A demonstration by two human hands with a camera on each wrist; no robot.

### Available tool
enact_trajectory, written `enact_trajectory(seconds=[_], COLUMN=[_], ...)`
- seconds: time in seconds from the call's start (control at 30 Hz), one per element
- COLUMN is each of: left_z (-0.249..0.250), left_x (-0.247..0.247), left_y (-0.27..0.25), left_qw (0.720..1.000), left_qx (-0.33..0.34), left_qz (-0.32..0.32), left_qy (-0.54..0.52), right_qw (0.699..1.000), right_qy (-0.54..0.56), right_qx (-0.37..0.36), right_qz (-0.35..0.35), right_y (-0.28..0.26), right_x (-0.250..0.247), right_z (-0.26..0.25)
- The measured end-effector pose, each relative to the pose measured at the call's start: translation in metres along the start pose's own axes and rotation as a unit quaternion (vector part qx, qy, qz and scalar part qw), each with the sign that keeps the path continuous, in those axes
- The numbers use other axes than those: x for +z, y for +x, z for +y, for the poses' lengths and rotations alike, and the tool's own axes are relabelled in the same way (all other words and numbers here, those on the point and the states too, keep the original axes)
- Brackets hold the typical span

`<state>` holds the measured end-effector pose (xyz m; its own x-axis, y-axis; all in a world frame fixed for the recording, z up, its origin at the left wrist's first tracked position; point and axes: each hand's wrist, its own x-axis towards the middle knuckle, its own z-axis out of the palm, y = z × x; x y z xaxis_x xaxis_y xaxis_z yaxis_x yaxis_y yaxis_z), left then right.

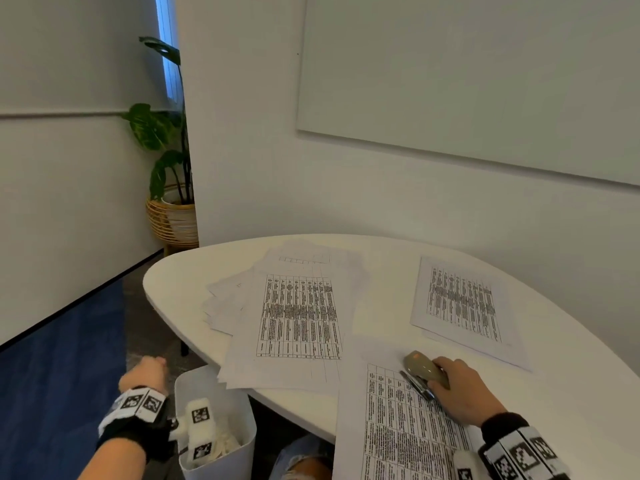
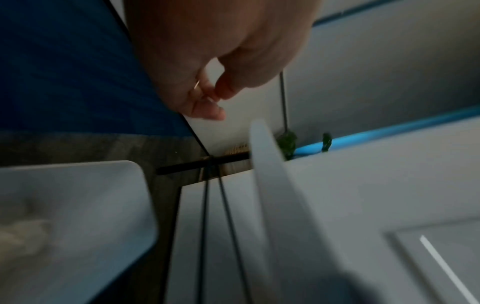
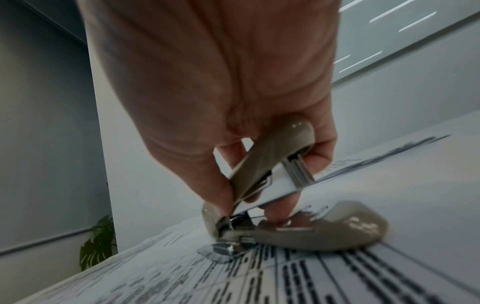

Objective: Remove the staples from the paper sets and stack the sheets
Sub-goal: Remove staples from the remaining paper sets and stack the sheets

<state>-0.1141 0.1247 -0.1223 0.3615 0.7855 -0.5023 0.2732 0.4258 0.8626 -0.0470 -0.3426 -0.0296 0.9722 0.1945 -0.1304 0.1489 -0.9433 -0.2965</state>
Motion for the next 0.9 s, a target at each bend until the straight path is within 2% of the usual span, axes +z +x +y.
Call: enact_trajectory(seconds=[0.07, 0.1, 0.17, 0.23, 0.33, 0.4, 0.47, 0.5, 0.53, 0.63, 0.73, 0.83, 0.9], left_z=[-0.018, -0.025, -0.036, -0.045, -0.035, -0.040, -0.043, -0.046, -0.049, -0.051, -0.057, -0.065, -0.067], left_x=[0.005, 0.010, 0.019, 0.028, 0.023, 0.020, 0.015, 0.014, 0.016, 0.024, 0.044, 0.061, 0.070], left_y=[-0.004, -0.001, 0.011, 0.021, -0.020, -0.039, -0.065, -0.075, -0.087, -0.134, -0.178, -0.205, -0.213], left_qw=[0.998, 0.996, 0.982, 0.958, 0.948, 0.934, 0.907, 0.884, 0.856, 0.750, 0.685, 0.678, 0.693], left_qx=[-0.044, -0.043, -0.003, 0.025, 0.039, 0.037, 0.019, 0.026, 0.038, 0.089, 0.113, 0.108, 0.135], left_qz=[-0.032, -0.061, -0.120, -0.144, -0.163, -0.210, -0.267, -0.298, -0.334, -0.483, -0.567, -0.589, -0.586], left_qy=[0.035, 0.053, 0.148, 0.249, 0.269, 0.288, 0.326, 0.360, 0.392, 0.444, 0.444, 0.427, 0.397], right_qw=[1.000, 1.000, 1.000, 1.000, 1.000, 1.000, 1.000, 1.000, 1.000, 1.000, 0.999, 0.999, 0.998], right_qy=[0.001, 0.001, 0.001, 0.001, -0.008, -0.011, -0.007, -0.006, -0.008, -0.012, -0.023, -0.019, 0.002], right_qx=[0.004, 0.007, 0.010, 0.013, 0.015, 0.015, 0.015, 0.017, 0.017, 0.025, 0.040, 0.048, 0.055], right_qz=[-0.004, -0.004, -0.005, -0.006, -0.007, -0.007, -0.001, 0.001, 0.004, 0.012, 0.011, -0.001, -0.008], right_y=[-0.001, -0.001, -0.001, -0.001, -0.001, -0.001, -0.002, -0.003, -0.003, -0.004, -0.004, -0.004, -0.006], right_x=[0.000, 0.000, 0.000, -0.001, -0.002, -0.001, 0.000, 0.001, 0.002, 0.005, 0.006, 0.005, 0.003], right_z=[-0.001, -0.002, -0.002, -0.002, -0.001, 0.001, 0.001, 0.001, 0.000, -0.002, -0.003, -0.003, -0.002])
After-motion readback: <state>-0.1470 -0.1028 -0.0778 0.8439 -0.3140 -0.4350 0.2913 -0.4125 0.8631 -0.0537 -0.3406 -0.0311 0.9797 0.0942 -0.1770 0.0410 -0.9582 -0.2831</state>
